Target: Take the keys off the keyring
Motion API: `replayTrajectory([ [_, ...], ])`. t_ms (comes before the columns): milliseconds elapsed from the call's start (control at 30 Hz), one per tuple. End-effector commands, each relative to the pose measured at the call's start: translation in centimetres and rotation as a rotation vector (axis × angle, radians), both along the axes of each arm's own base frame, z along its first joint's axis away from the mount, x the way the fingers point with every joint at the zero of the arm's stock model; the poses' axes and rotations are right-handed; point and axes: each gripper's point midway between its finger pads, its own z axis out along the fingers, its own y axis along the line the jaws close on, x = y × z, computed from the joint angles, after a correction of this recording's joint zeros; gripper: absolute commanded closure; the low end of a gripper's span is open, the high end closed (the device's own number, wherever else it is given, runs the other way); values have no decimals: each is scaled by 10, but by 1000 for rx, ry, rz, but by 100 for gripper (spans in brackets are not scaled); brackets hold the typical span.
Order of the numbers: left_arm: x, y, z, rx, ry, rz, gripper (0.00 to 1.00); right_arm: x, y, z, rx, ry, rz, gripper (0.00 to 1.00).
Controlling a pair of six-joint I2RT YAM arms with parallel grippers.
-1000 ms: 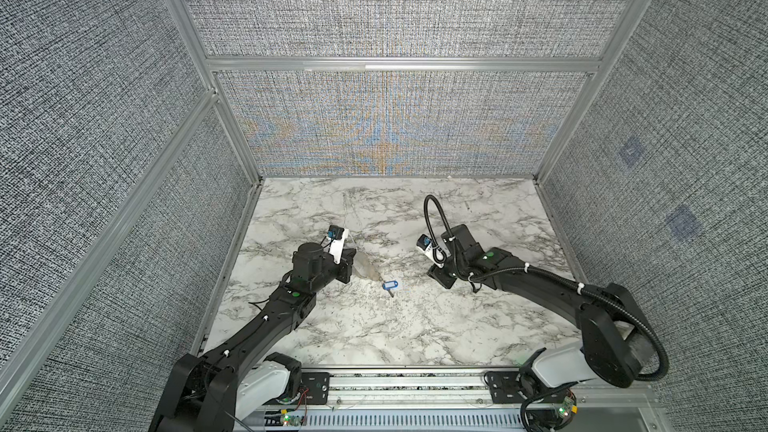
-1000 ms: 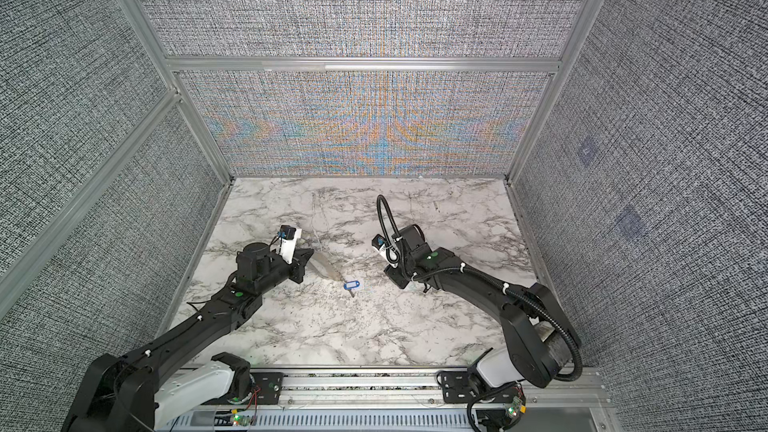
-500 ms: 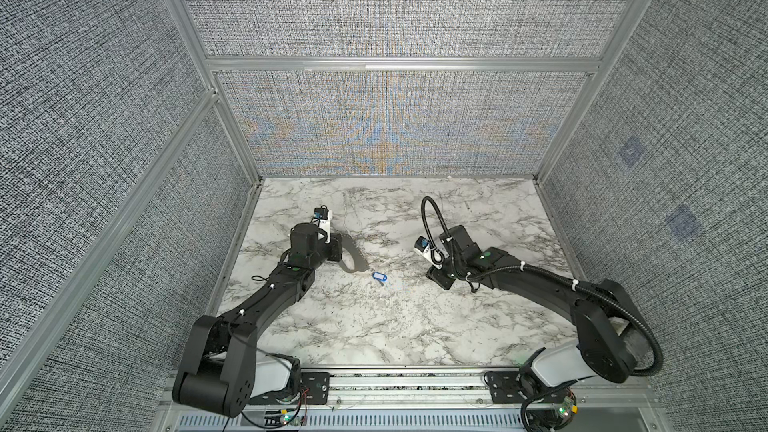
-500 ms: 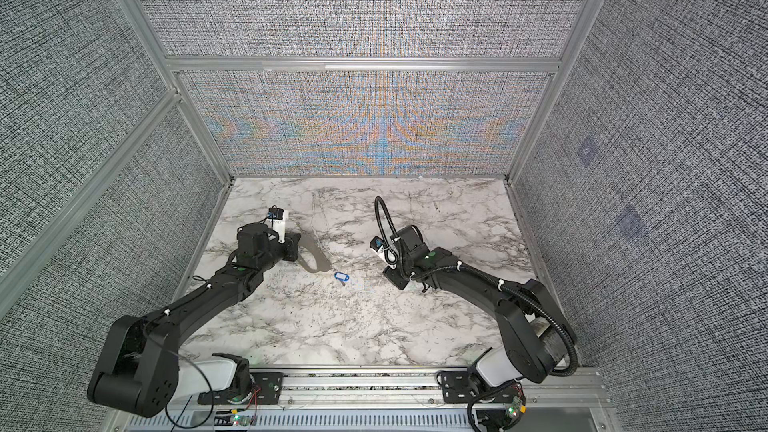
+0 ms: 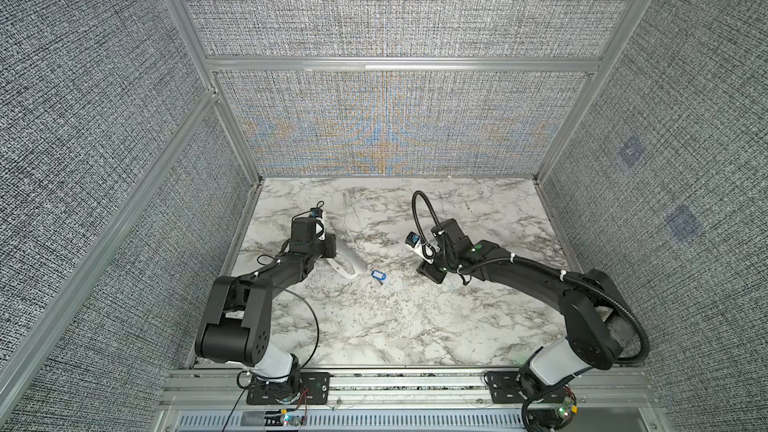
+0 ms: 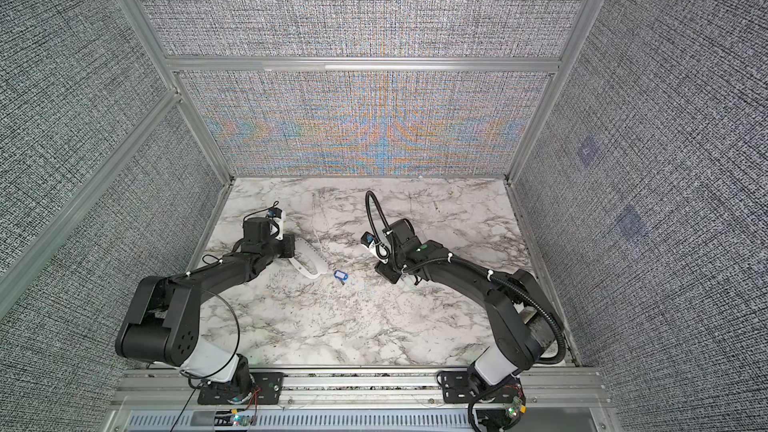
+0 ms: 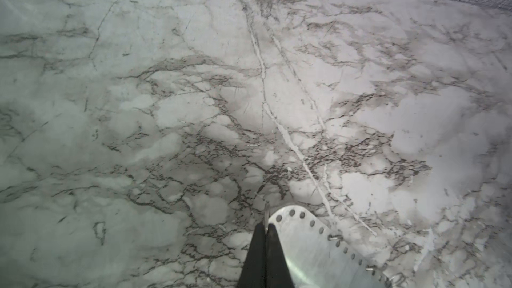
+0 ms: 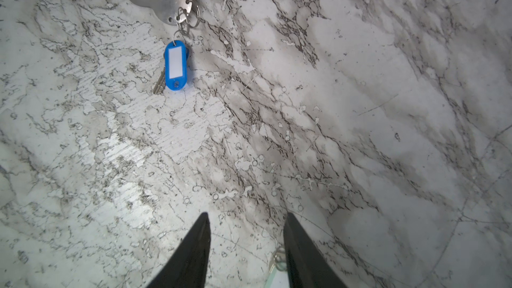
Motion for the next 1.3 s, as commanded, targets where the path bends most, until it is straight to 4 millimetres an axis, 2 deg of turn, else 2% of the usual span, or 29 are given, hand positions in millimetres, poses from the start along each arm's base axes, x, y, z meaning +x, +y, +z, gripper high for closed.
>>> replayTrajectory([
  [0,5,5,-4,10,26,15,100,-1,9,0,4,6,49,54],
  [200,8,7,-12,11,87,34,99,0,26,-4,-8,21,108,54],
  [233,8,7,-13,9,89,36,87,0,30,-5,-7,20,117,54],
  [267,7,8,-14,9,92,46,84,1,34,-6,-7,24,126,54],
  [433,9,9,-12,6,85,51,74,3,55,-10,-17,38,183,54],
  [600,9,1,4,-20,83,13,64,2,75,-16,-26,56,232,54],
  [900,-15,-9,37,-177,42,35,58,9,110,-35,-62,88,310,54],
  [1067,-29,-13,45,-231,45,33,57,8,120,-52,-105,133,347,56],
  [1267,-39,-15,48,-243,35,13,58,4,128,-60,-106,154,368,55],
])
